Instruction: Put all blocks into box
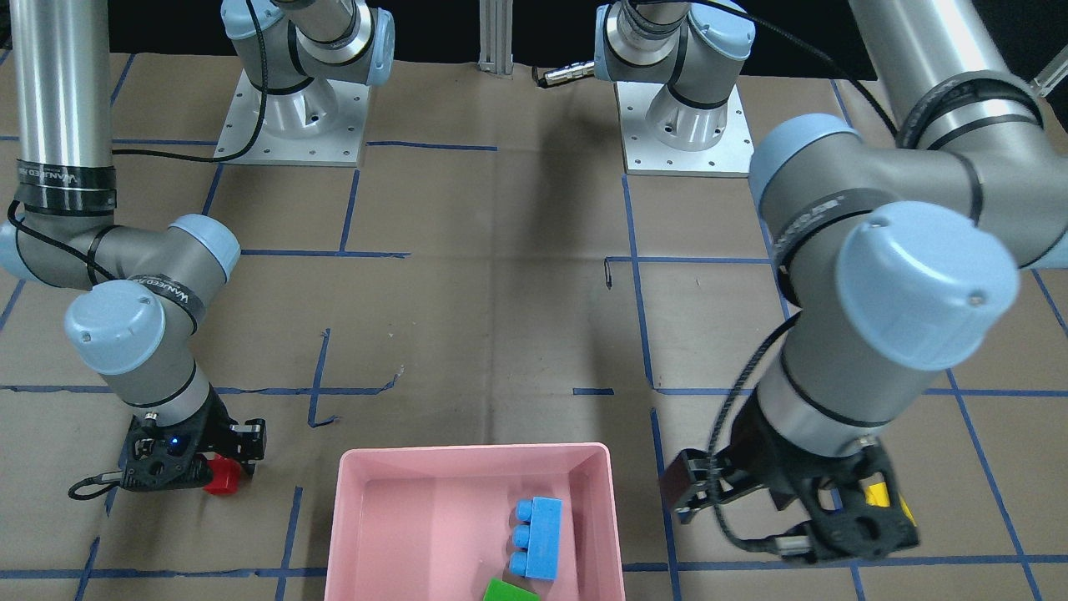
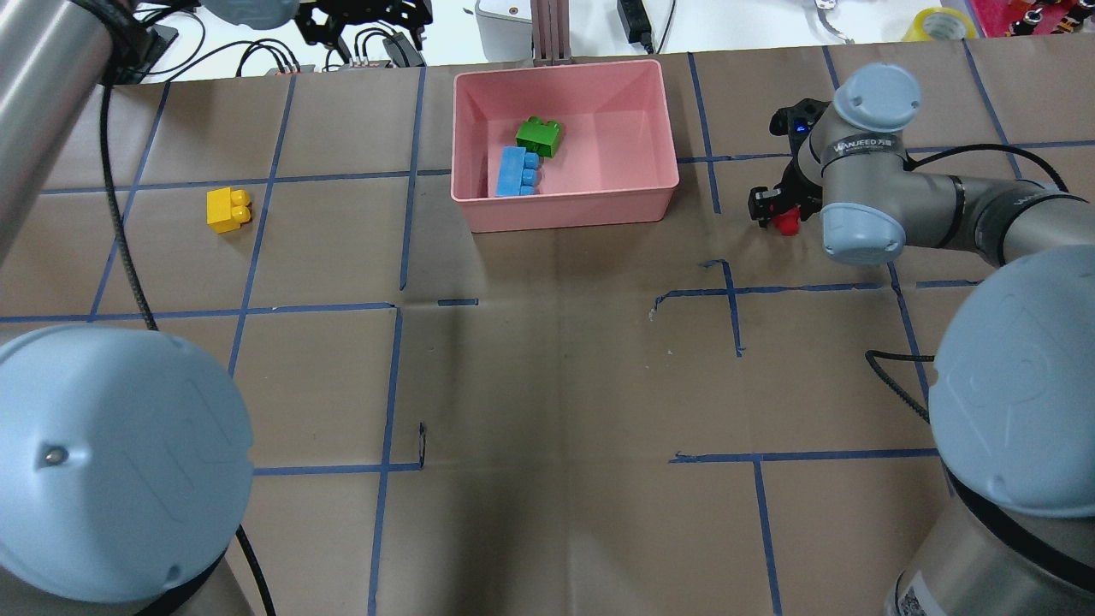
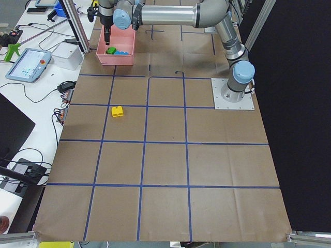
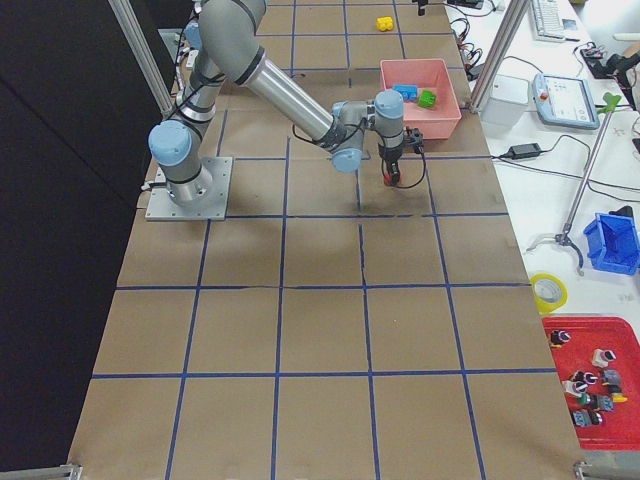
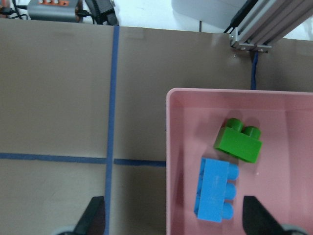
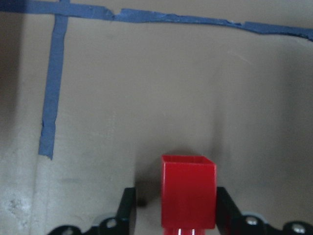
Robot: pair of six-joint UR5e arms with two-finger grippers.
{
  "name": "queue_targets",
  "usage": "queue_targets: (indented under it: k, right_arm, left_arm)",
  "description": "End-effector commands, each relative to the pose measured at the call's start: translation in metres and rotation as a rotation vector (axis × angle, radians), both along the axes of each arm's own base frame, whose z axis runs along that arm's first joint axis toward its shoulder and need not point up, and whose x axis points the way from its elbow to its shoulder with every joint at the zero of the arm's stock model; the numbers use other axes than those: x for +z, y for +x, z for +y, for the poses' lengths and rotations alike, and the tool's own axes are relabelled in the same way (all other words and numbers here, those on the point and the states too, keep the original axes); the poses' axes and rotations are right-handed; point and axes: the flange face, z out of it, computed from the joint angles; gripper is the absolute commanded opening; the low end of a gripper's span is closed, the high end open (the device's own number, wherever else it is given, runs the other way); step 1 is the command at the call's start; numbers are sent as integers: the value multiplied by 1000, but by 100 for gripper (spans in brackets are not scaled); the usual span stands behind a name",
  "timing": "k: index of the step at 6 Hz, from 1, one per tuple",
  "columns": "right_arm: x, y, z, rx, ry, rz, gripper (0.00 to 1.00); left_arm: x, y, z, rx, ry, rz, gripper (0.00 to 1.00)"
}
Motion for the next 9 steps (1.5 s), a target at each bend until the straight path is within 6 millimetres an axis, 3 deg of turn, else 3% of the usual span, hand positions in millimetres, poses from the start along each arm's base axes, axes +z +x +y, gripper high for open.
queue_targets:
  k: [1,2,3,4,5,6,7,8,9]
  right_arm:
    - [9,-4,-1,4,7,10,5]
    - [71,-3,-14,13,9,12,3]
    - [128,3,-30,15,52,-7,3]
    - [167,46,-40,73,49,-10,3]
    - [193,96,-38,-9,52,-35,3]
    - [207,173,-27,-129,32,-88,4]
    - [190,239,-27,-134,34,-250,4]
    - [165,278,-53,-106,-66,-379,4]
    - [140,298,-63,-79,-79,-385,5]
  left_arm:
    - [-1,146,17,201,49,3,100]
    - [-22,232,21,276,79,13,100]
    - [-33,289,27,292,87,13,100]
    - [-54,304,23,327,111,22,100]
    - [-80,306,11,407,95,15,100]
    - [-118,300,8,471,129,32,100]
    - [-154,297,10,475,124,30,100]
    - [-186,290,20,468,137,32,100]
    - [-206,286,28,461,107,25,100]
